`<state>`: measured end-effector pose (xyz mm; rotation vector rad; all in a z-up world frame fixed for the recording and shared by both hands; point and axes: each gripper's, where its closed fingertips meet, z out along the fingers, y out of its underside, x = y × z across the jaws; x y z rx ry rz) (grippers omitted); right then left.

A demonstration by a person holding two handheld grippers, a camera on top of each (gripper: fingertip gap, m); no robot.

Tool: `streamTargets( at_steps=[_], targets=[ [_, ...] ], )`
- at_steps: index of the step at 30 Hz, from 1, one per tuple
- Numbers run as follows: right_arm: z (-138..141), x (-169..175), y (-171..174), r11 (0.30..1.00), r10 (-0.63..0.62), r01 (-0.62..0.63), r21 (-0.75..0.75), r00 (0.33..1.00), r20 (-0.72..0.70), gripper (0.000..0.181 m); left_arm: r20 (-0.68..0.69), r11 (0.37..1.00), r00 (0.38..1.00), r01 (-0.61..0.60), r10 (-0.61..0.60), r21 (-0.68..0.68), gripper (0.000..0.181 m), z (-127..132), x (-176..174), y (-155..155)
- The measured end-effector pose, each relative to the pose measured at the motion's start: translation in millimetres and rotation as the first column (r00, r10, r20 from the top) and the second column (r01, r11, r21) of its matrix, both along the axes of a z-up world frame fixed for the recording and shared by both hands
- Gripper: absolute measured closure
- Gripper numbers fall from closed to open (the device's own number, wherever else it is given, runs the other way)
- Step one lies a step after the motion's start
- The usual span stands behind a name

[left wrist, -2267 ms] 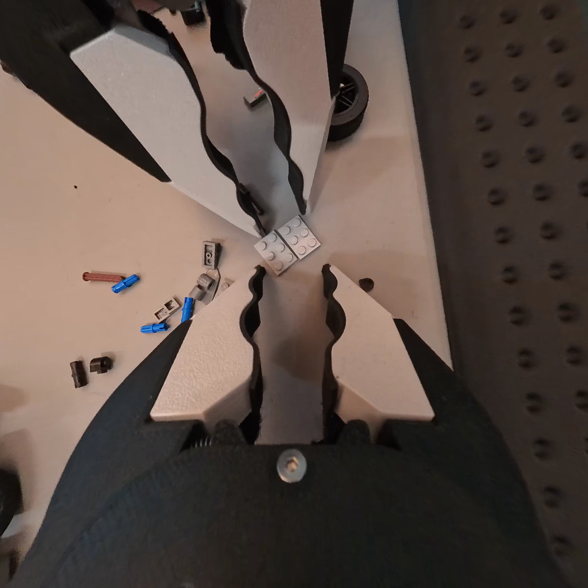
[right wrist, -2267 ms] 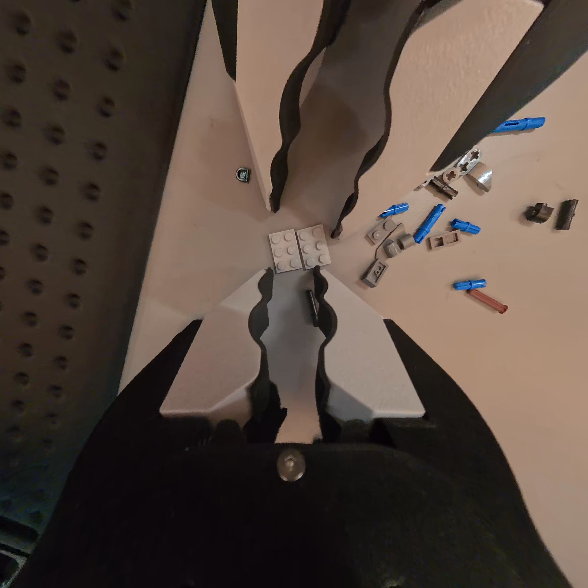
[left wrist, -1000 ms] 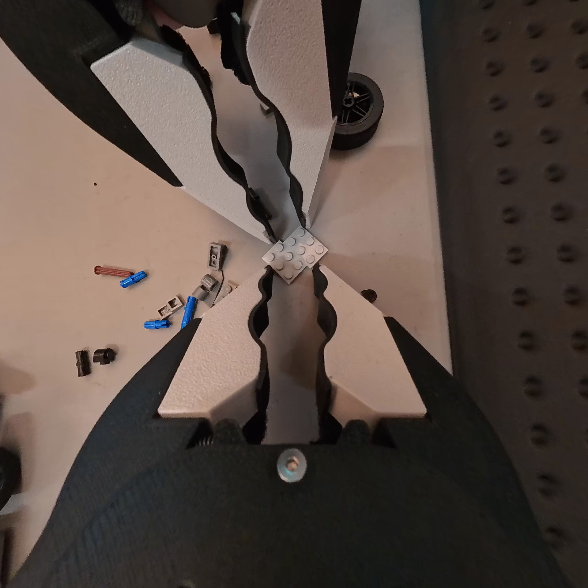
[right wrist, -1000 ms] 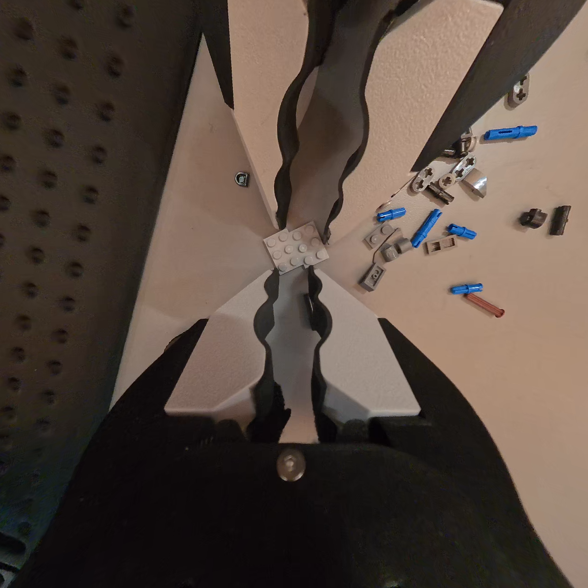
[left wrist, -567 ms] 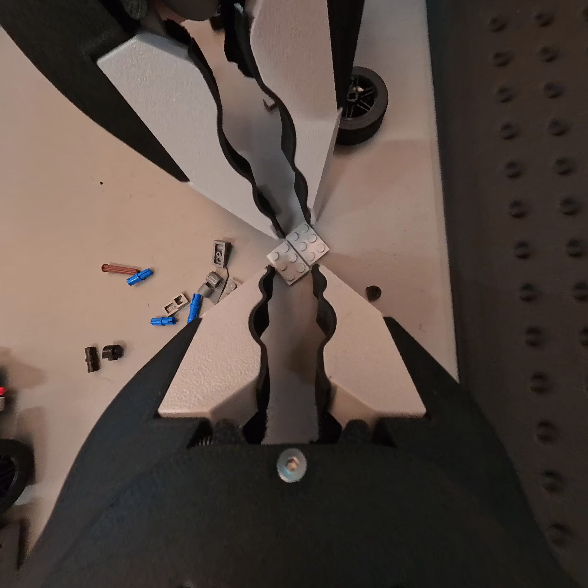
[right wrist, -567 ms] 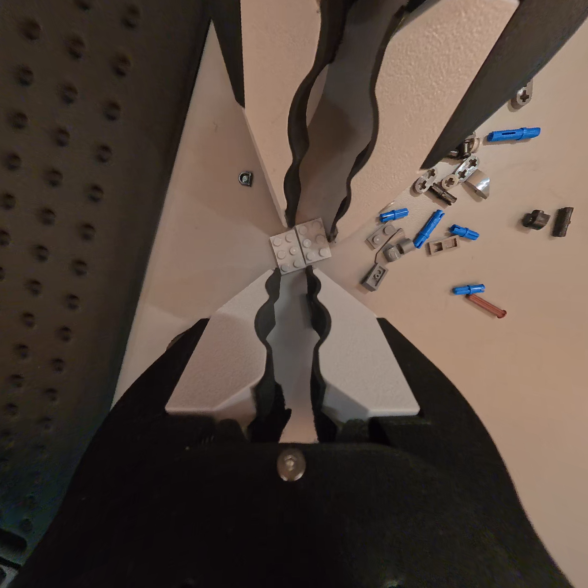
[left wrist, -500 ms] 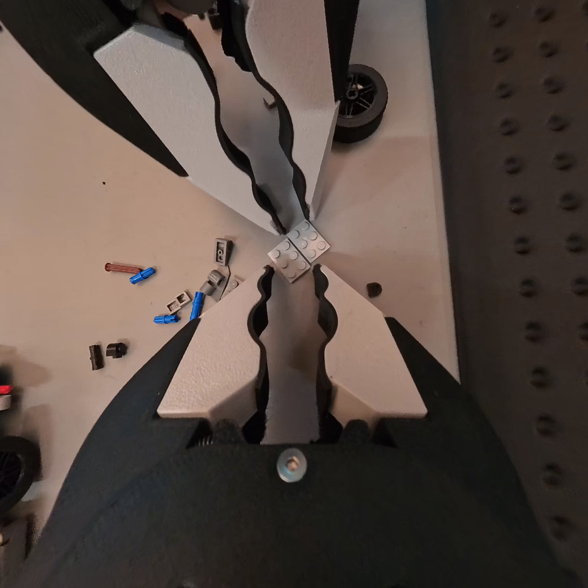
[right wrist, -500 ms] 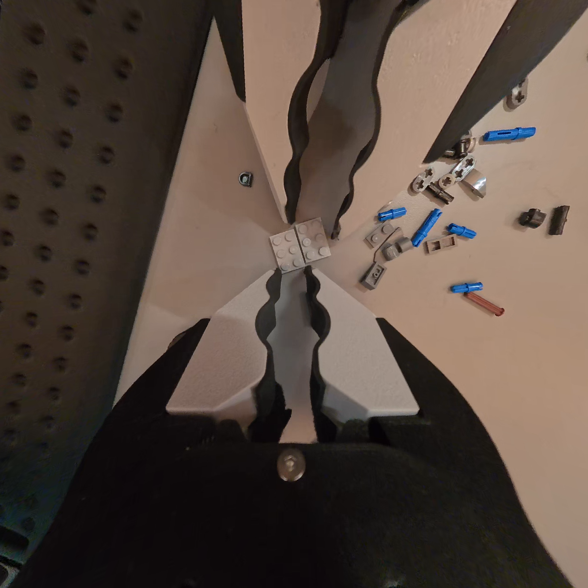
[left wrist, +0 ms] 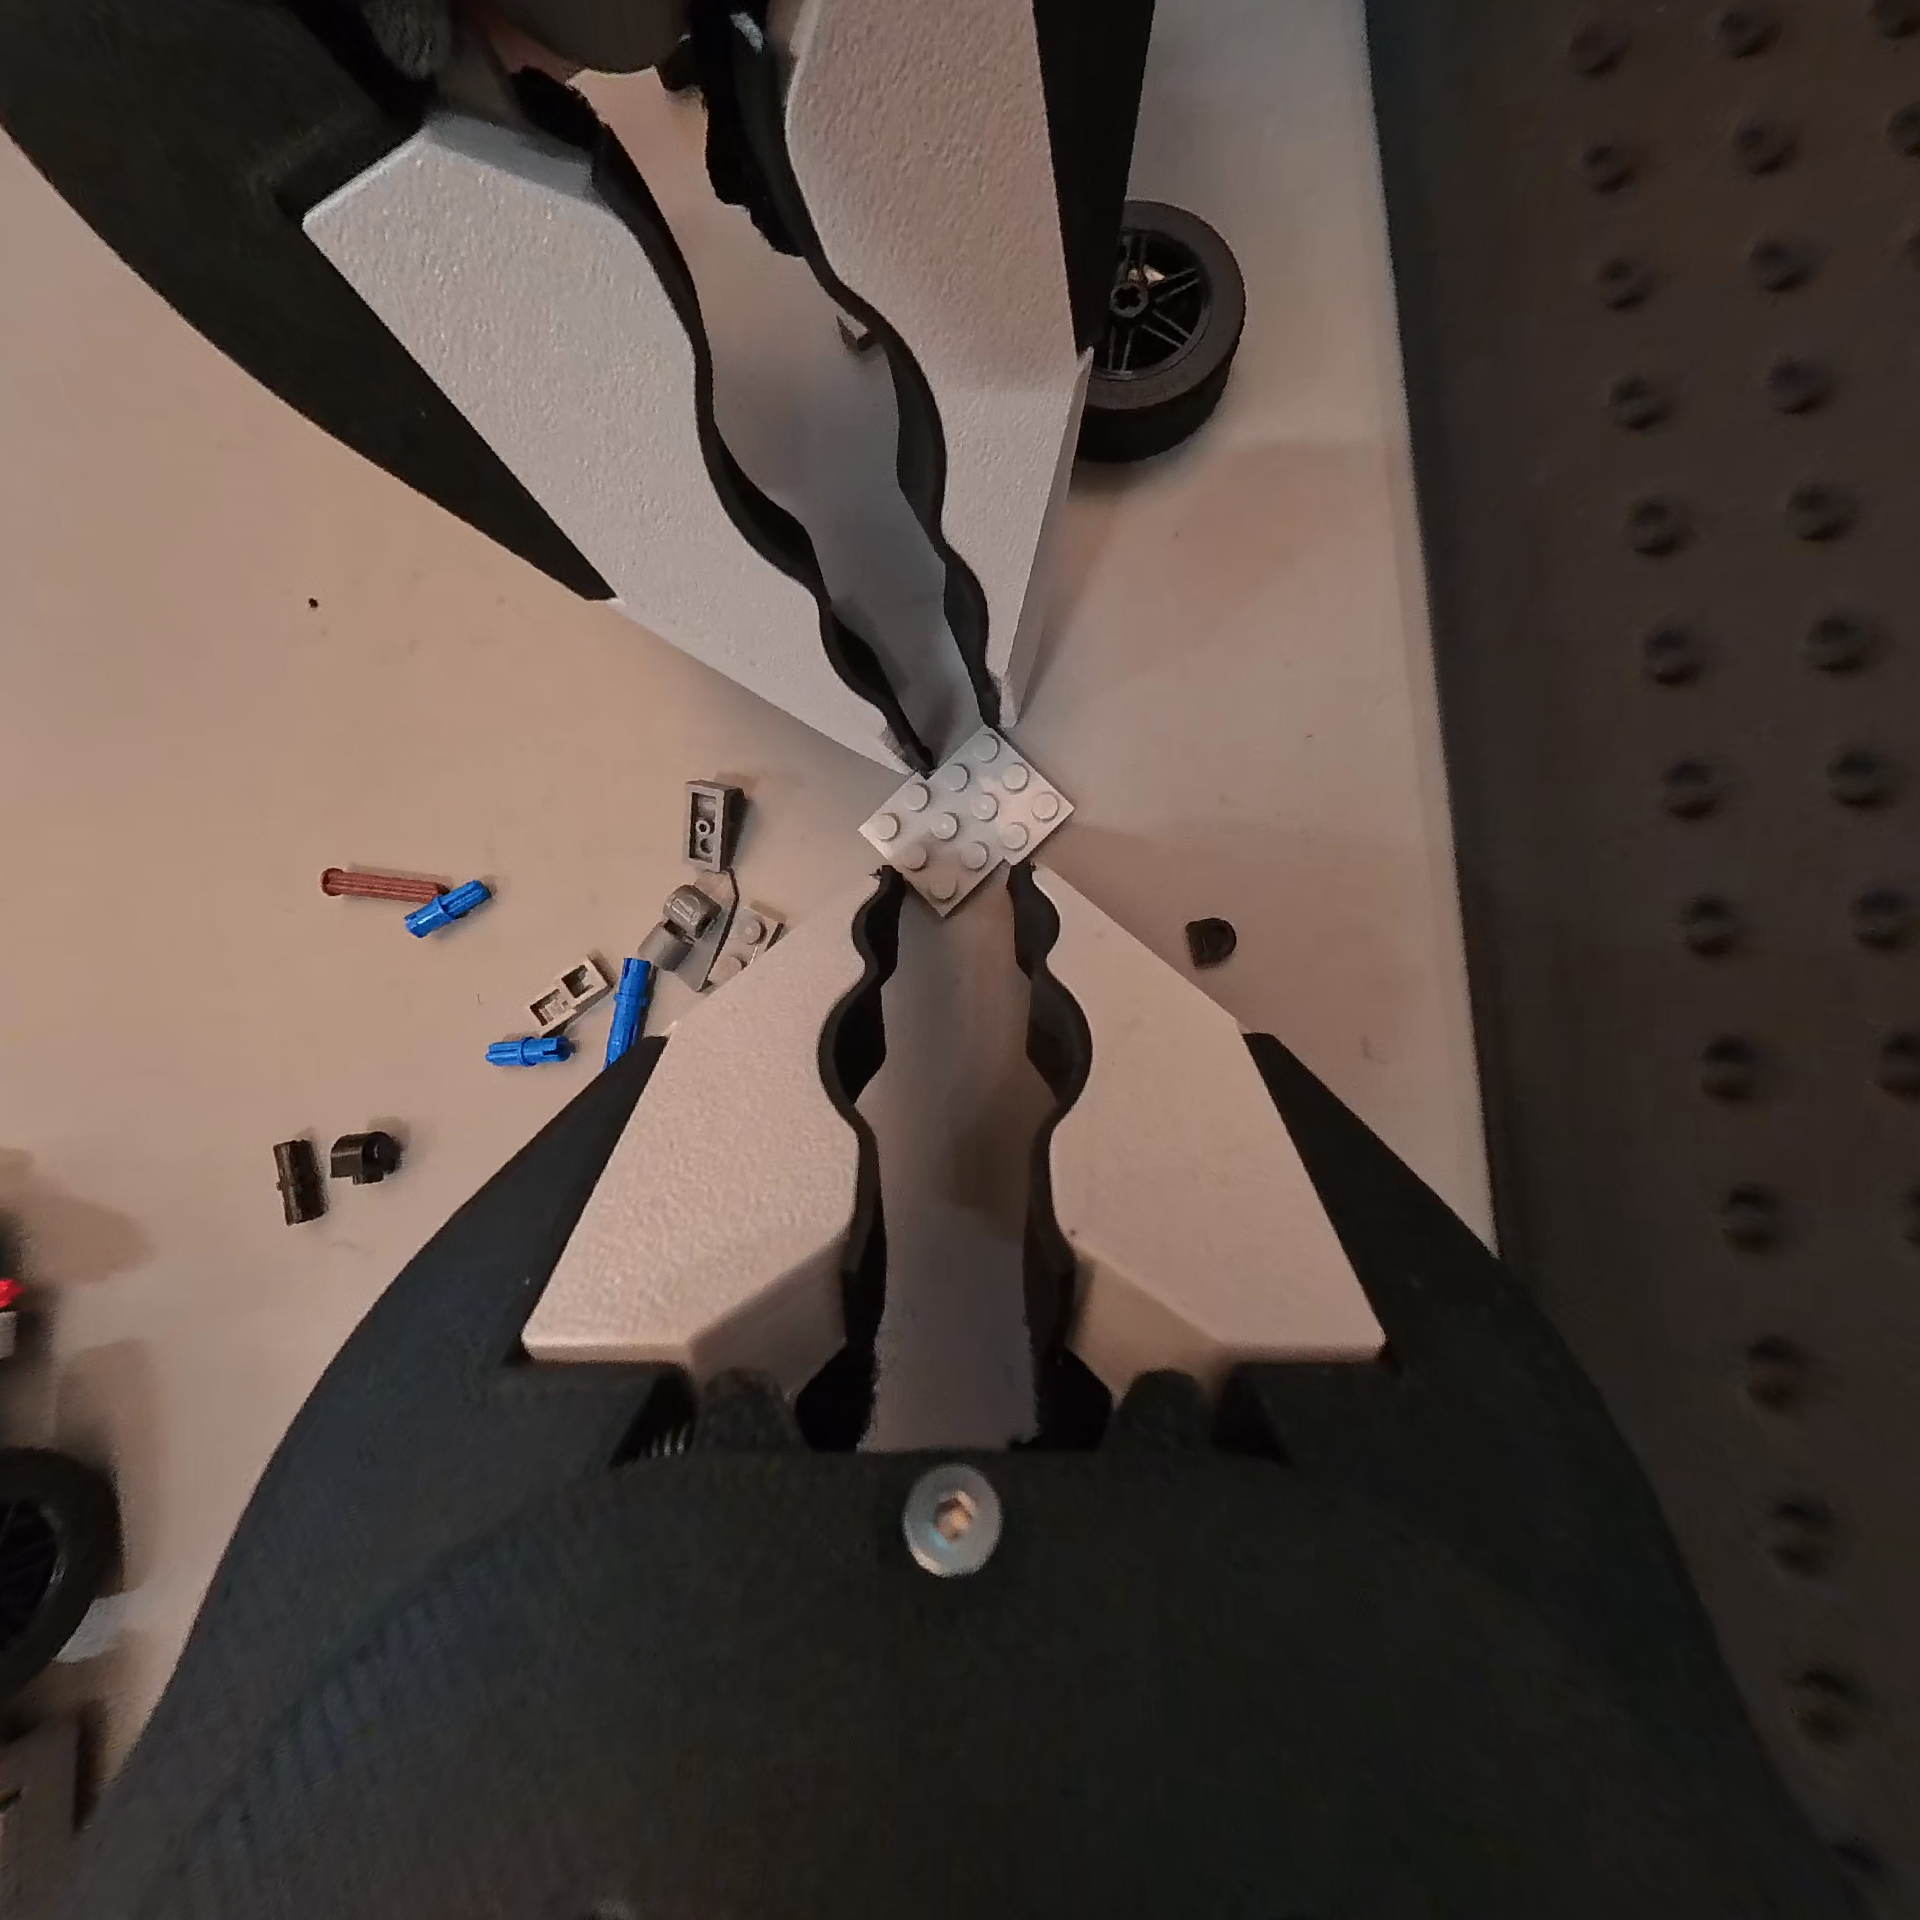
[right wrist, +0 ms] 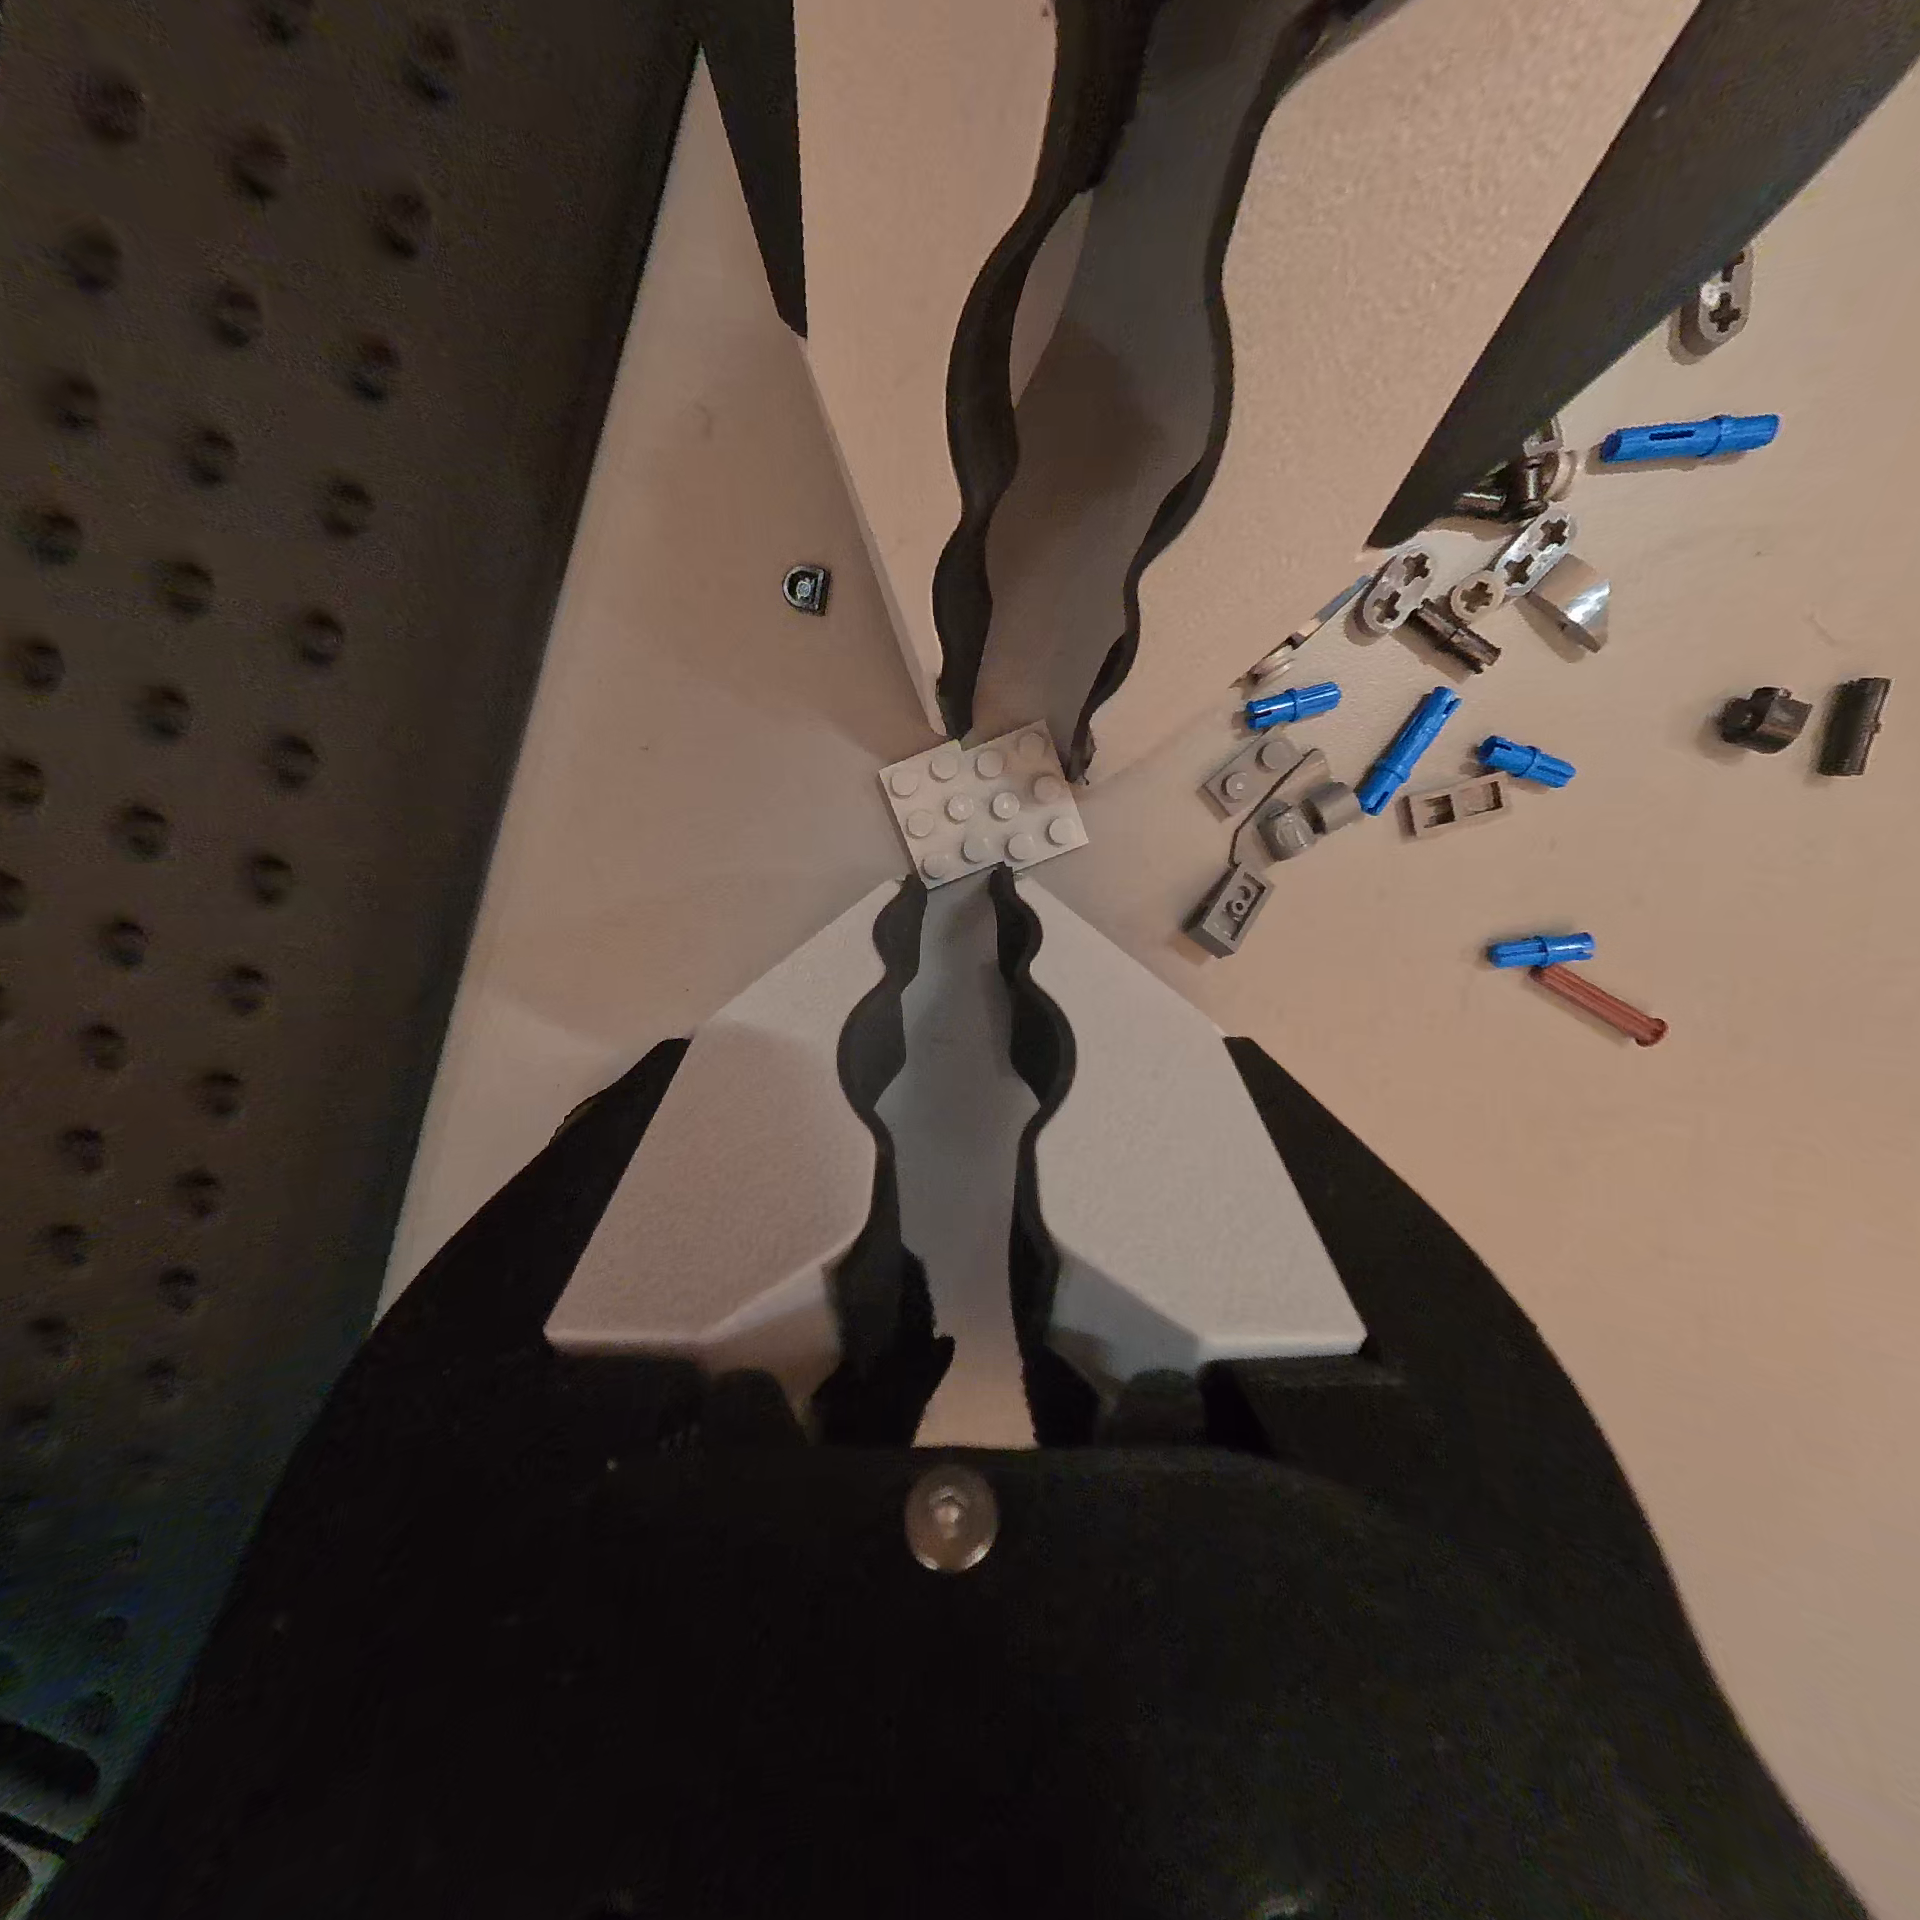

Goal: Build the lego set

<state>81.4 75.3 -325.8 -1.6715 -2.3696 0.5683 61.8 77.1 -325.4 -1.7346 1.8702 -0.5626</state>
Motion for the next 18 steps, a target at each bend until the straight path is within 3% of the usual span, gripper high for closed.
streamTargets(
  at_steps=[18],
  targets=[
    [0.3,1.7,-0.5,1.000,-0.008,0.008,-0.015,1.000,0.015,0.163,0.006,1.000,1.000,-0.001,0.001,-0.013,0.157,0.1,1.1,-1.9]
  ],
)
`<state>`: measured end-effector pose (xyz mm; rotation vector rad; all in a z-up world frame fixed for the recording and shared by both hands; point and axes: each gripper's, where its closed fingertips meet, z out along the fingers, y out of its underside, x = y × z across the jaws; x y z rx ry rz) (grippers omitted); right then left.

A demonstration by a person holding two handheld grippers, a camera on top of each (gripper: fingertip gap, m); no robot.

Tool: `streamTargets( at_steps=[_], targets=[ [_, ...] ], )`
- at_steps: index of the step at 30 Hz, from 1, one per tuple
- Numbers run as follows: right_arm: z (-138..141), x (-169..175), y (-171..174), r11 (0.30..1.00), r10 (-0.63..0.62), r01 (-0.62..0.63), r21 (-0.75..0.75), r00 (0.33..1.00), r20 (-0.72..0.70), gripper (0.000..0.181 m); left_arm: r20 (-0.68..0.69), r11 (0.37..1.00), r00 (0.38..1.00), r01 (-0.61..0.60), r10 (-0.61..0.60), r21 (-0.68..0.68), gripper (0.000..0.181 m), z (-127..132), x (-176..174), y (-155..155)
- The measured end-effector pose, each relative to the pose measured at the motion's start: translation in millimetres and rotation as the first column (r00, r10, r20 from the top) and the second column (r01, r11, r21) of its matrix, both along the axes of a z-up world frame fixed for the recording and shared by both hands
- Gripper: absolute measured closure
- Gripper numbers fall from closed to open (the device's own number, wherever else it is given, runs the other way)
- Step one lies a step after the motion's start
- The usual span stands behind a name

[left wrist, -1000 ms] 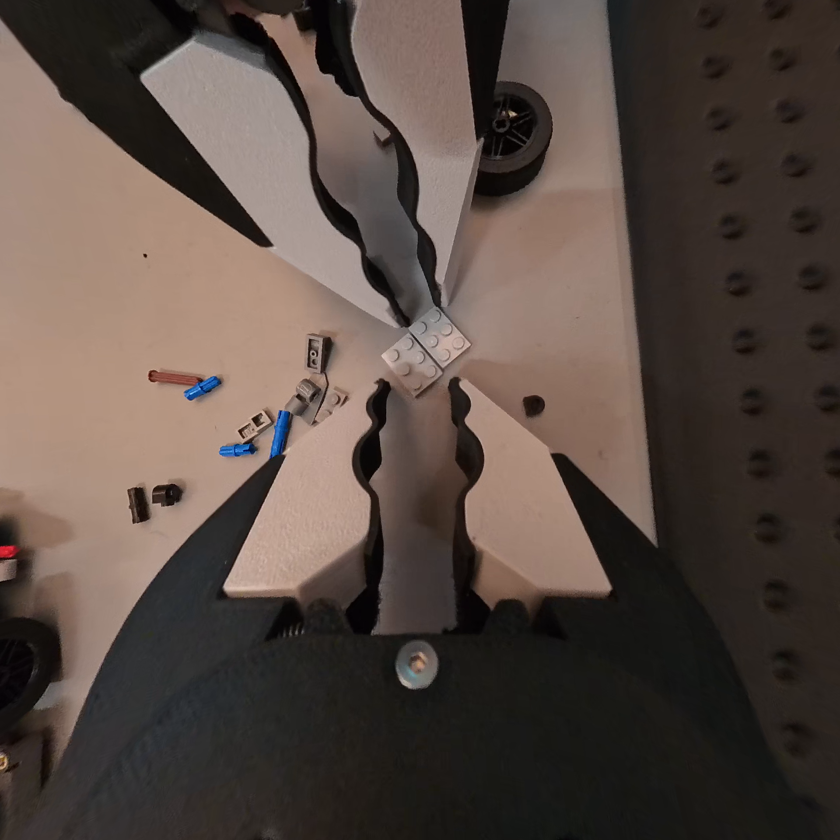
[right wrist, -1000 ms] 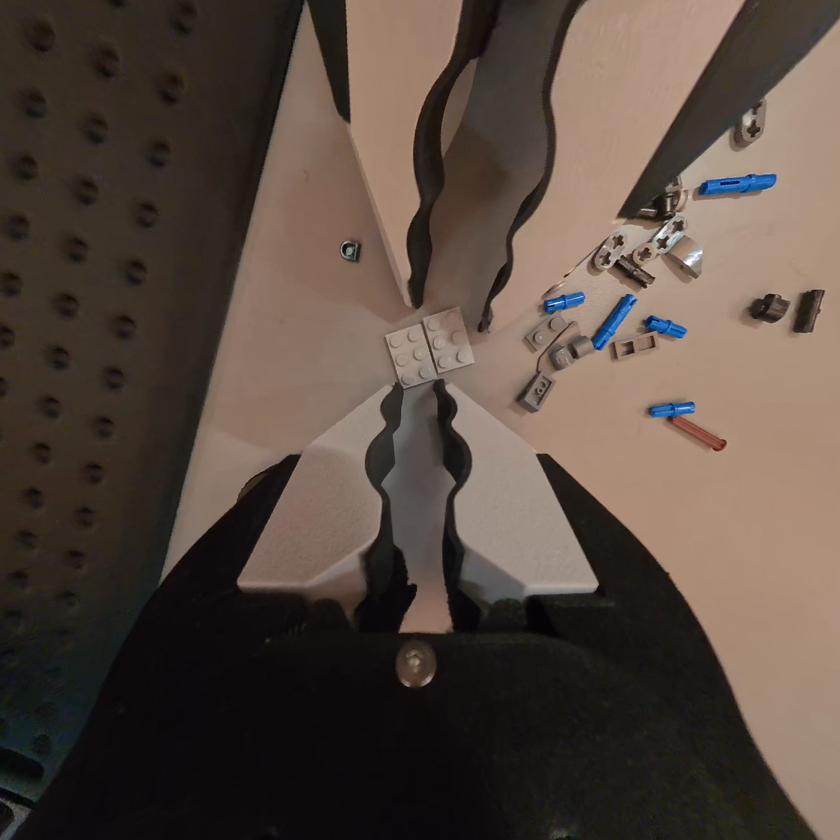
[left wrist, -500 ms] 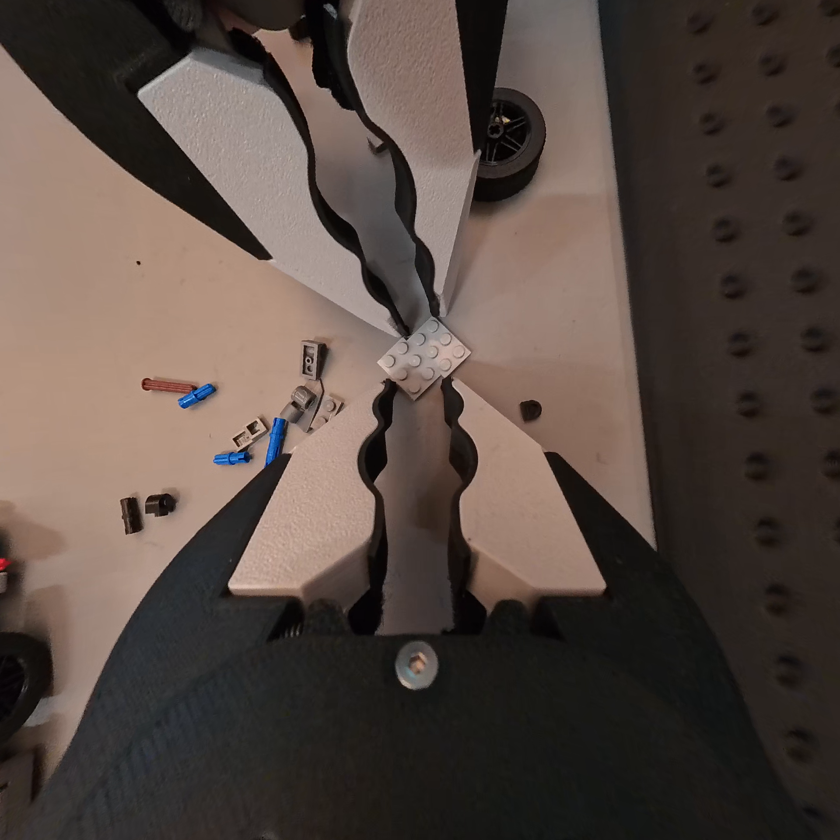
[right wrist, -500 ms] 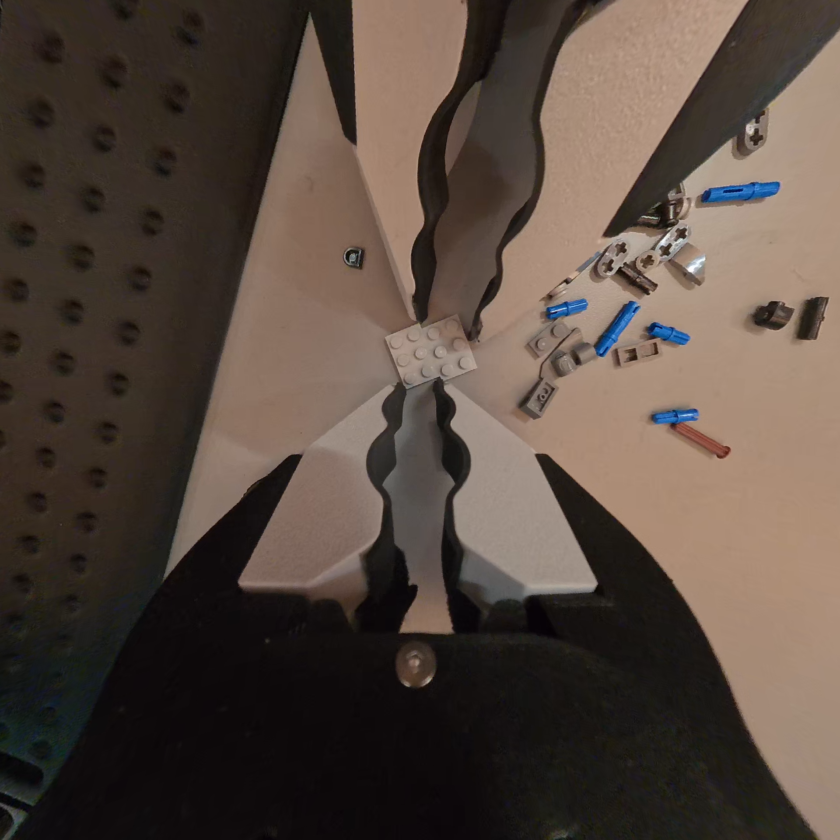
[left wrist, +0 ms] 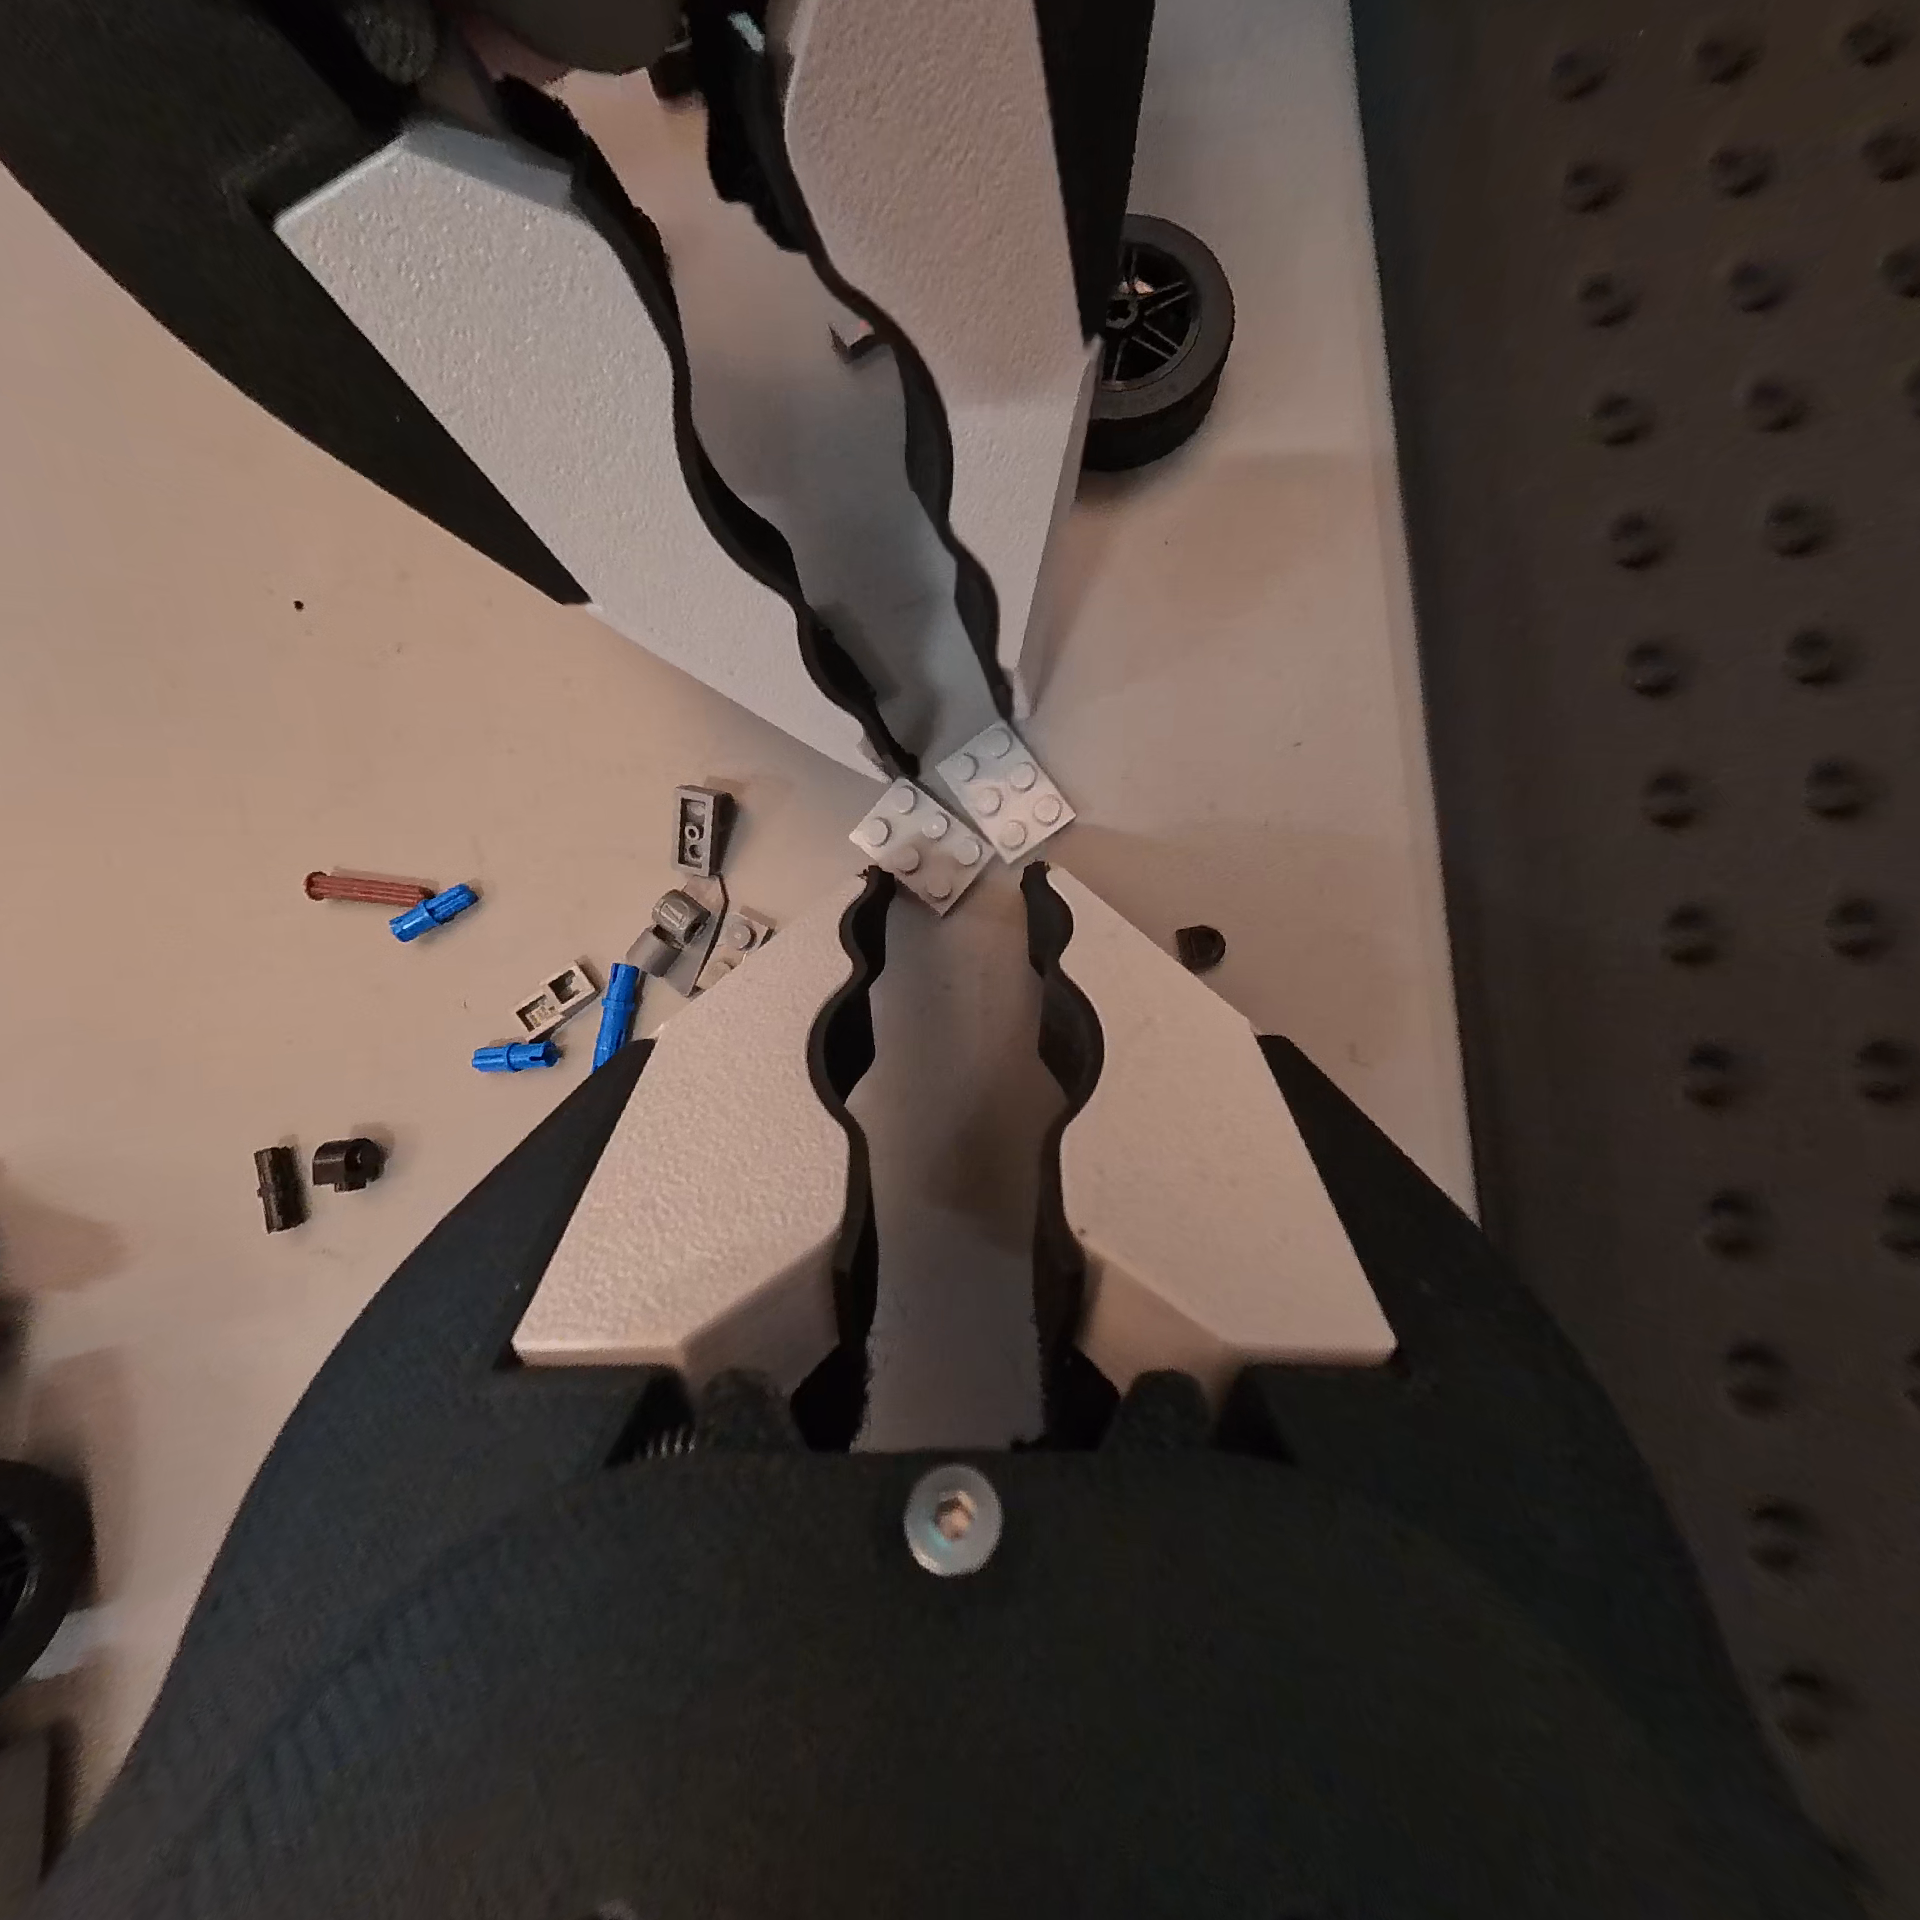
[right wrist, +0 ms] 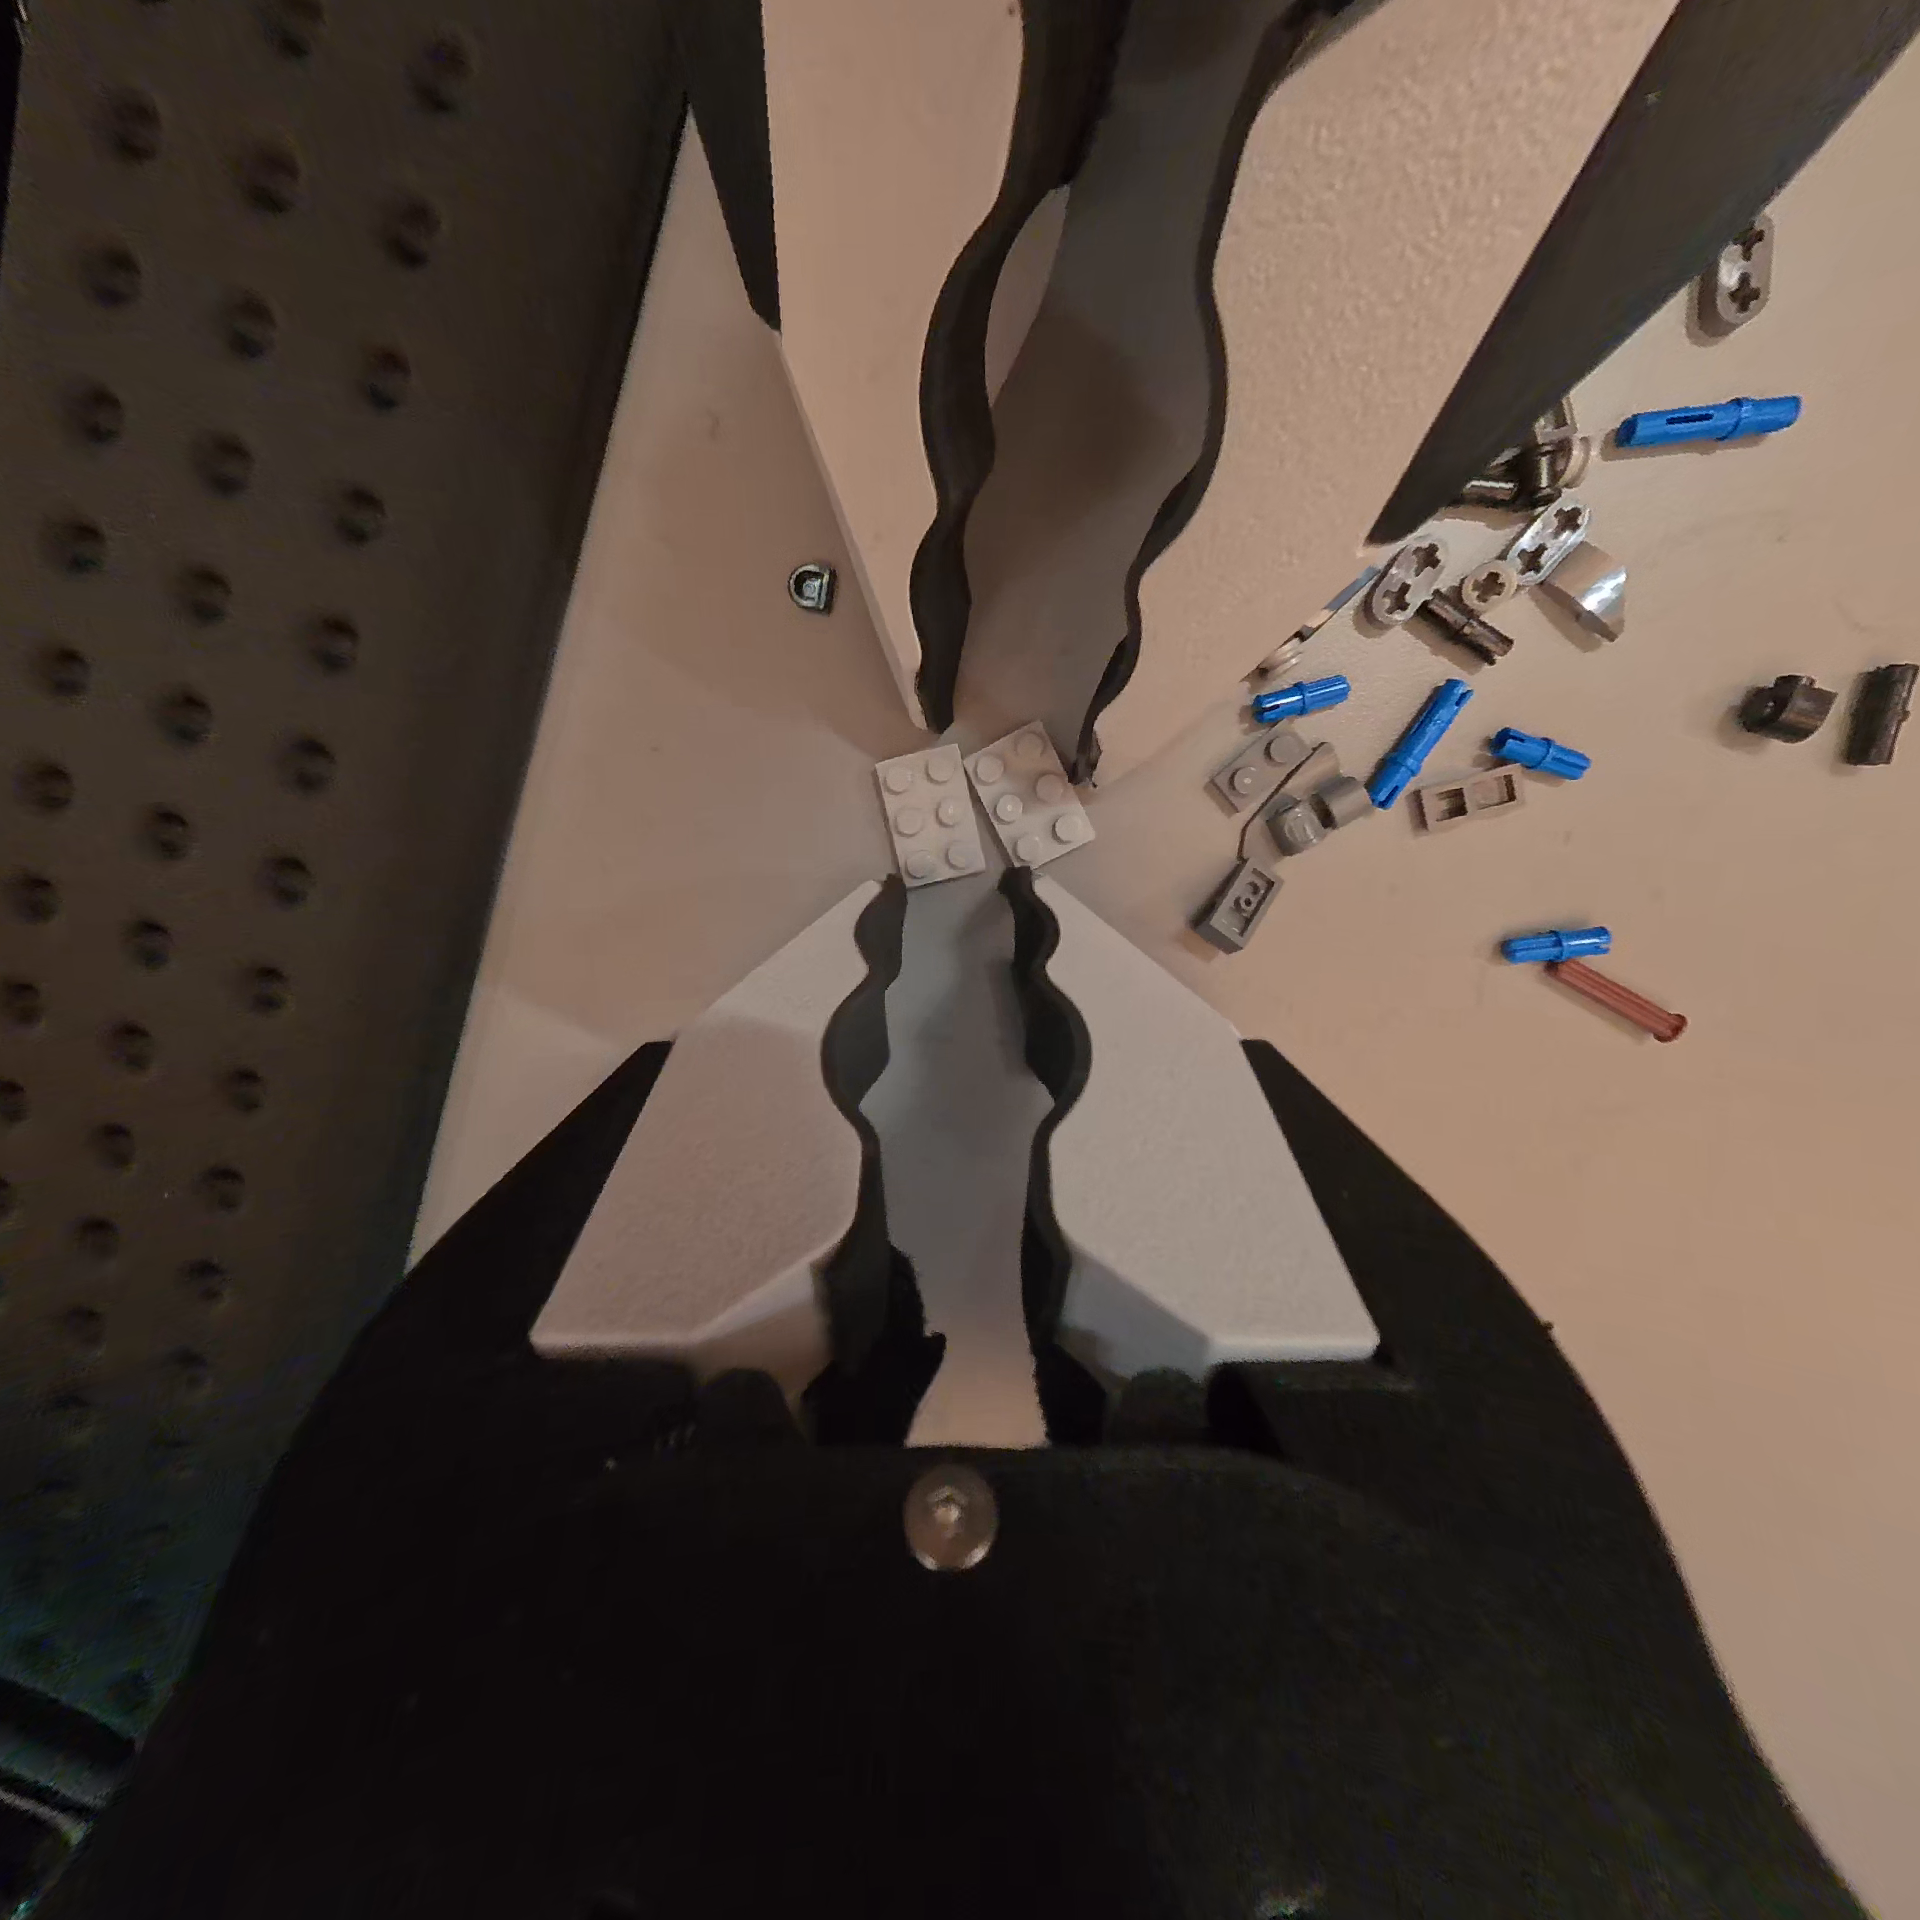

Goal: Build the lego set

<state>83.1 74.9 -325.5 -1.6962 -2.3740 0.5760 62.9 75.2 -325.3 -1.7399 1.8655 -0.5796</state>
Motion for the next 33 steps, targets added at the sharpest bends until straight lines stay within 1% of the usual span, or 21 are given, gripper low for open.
streamTargets(
  at_steps=[8,16,27,30,33],
  targets=[
    [0,0,2,1.000,-0.005,0.005,0.006,1.000,-0.003,0.161,0.001,1.000,1.000,0.004,-0.004,-0.002,0.157,0,0,-1],
    [0,-2,-1,1.000,0.012,-0.012,0.010,1.000,-0.015,0.166,0.002,1.000,1.000,0.006,-0.006,-0.003,0.158,0,1,-1],
    [1,-2,-2,1.000,0.009,-0.009,0.002,1.000,-0.015,0.166,0.005,1.000,1.000,0.009,-0.009,0.002,0.158,0,2,-2],
    [7,1,7,0.999,-0.023,0.023,0.024,1.000,-0.016,0.164,0.003,1.000,1.000,0.006,-0.006,0.009,0.155,1,1,0],
    [22,10,22,0.991,-0.128,0.128,0.039,0.992,-0.002,0.161,0.009,1.000,1.000,-0.003,0.002,0.014,0.155,5,-1,2]
  ],
)
